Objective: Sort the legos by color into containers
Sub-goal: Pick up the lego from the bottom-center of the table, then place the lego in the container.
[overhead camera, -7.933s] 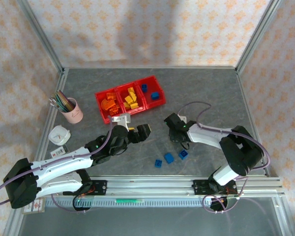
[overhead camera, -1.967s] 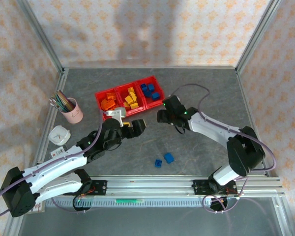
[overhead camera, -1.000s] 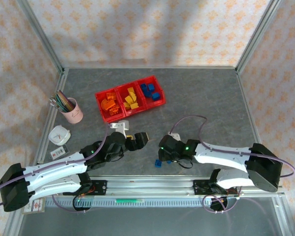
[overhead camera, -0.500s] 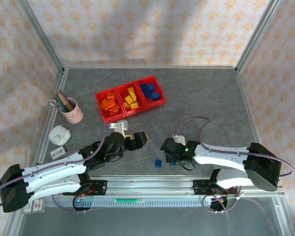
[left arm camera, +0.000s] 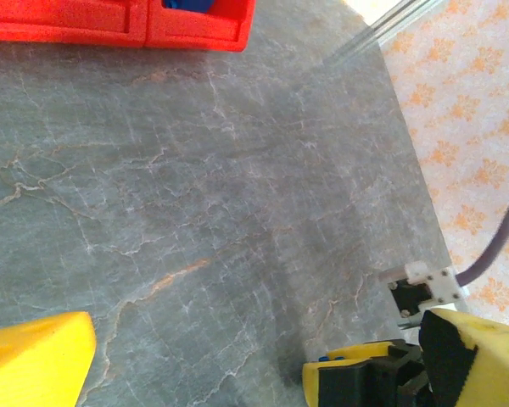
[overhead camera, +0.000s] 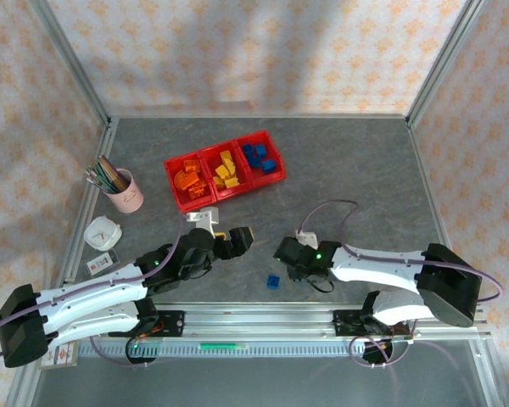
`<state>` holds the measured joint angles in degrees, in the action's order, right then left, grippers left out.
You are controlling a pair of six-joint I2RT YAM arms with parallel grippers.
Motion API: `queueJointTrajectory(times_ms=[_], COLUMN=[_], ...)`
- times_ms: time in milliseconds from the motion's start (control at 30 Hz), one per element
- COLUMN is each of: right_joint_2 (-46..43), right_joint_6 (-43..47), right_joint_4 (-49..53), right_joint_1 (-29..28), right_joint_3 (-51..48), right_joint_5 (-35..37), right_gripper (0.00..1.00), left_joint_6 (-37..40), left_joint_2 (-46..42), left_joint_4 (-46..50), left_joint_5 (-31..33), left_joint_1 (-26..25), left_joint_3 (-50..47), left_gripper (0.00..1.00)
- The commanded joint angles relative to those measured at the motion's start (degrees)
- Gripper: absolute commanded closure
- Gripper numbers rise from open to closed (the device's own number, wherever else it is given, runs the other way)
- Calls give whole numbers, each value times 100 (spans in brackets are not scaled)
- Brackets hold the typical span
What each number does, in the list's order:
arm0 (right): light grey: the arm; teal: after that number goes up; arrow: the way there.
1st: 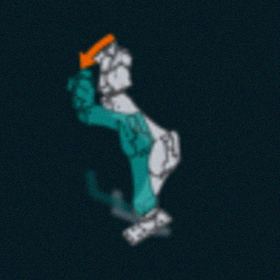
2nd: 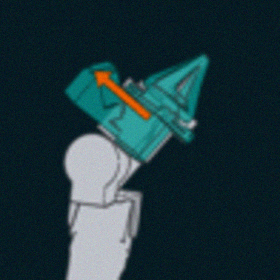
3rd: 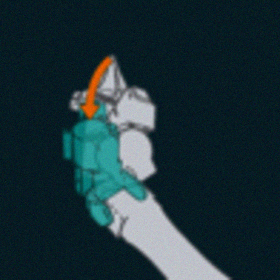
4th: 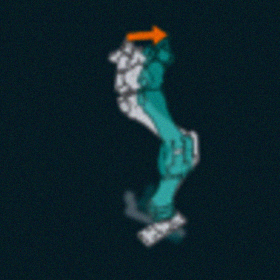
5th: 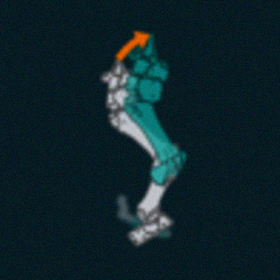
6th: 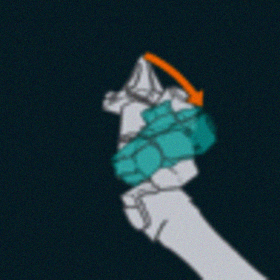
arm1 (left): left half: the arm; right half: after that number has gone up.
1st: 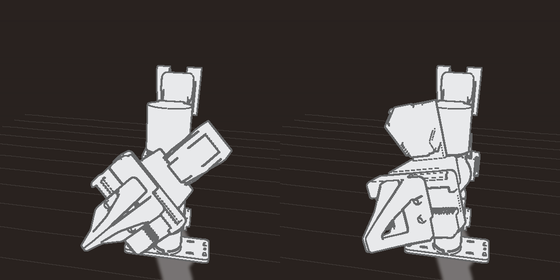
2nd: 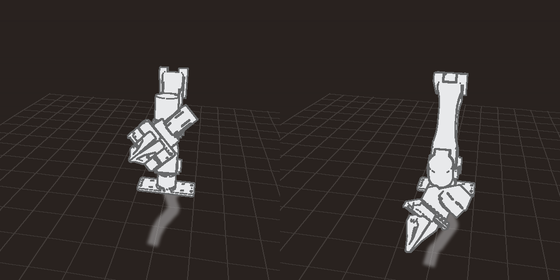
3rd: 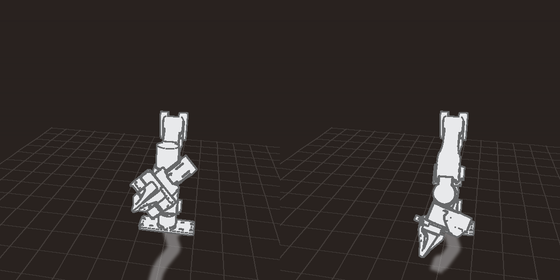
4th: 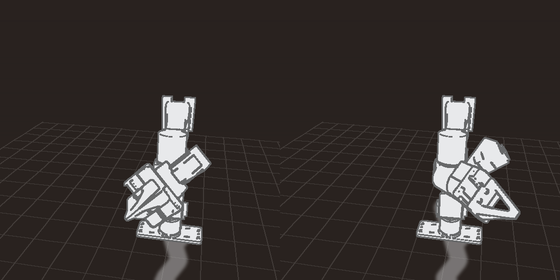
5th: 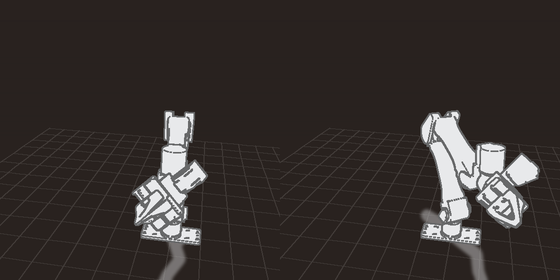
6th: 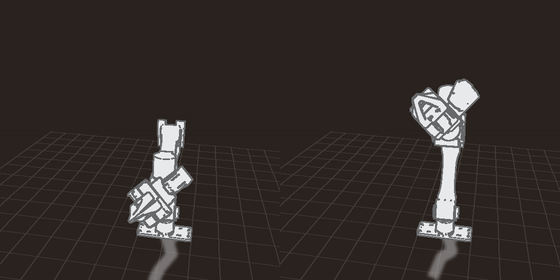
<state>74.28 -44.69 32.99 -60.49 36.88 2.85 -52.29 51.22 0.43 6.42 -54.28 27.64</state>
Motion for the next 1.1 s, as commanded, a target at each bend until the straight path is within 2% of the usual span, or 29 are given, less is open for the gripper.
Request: queueJointTrajectory(times_ms=[0, 100, 267, 433, 633, 800, 933, 1067], right_joint_2=[-160, -86, 469, 1722, 3434, 4661, 5401, 5732], right_joint_6=[233, 699, 1548, 2212, 2669, 2881, 3085, 3154], right_joint_4=[294, 256, -569, -1188, -1238, -1022, -831, -549], right_joint_1=[186, 613, 1472, 2078, 2549, 2790, 2841, 2850], right_joint_3=[527, 1035, 1946, 3280, 5115, 6485, 7375, 7993], right_joint_5=[552, 617, 485, 246, 90, -113, -55, -93], right_gripper=[72, 72, 72, 72, 72, 72, 66, 49], left_joint_6=[211, 462, 770, 1008, 1186, 1186, 1167, 1177], left_joint_2=[-112, -117, -77, -38, 222, 369, 430, 509], left_joint_4=[239, 371, 488, 475, 332, 147, 58, 71], left_joint_5=[330, 387, 21, -273, -606, -692, -694, -694], left_joint_1=[-21, 98, 659, 1226, 1763, 1969, 2033, 2053], left_joint_3=[142, 337, 618, 836, 976, 952, 914, 967], left_gripper=[1, 1, 1, 1, 1, 1, 1, 1])
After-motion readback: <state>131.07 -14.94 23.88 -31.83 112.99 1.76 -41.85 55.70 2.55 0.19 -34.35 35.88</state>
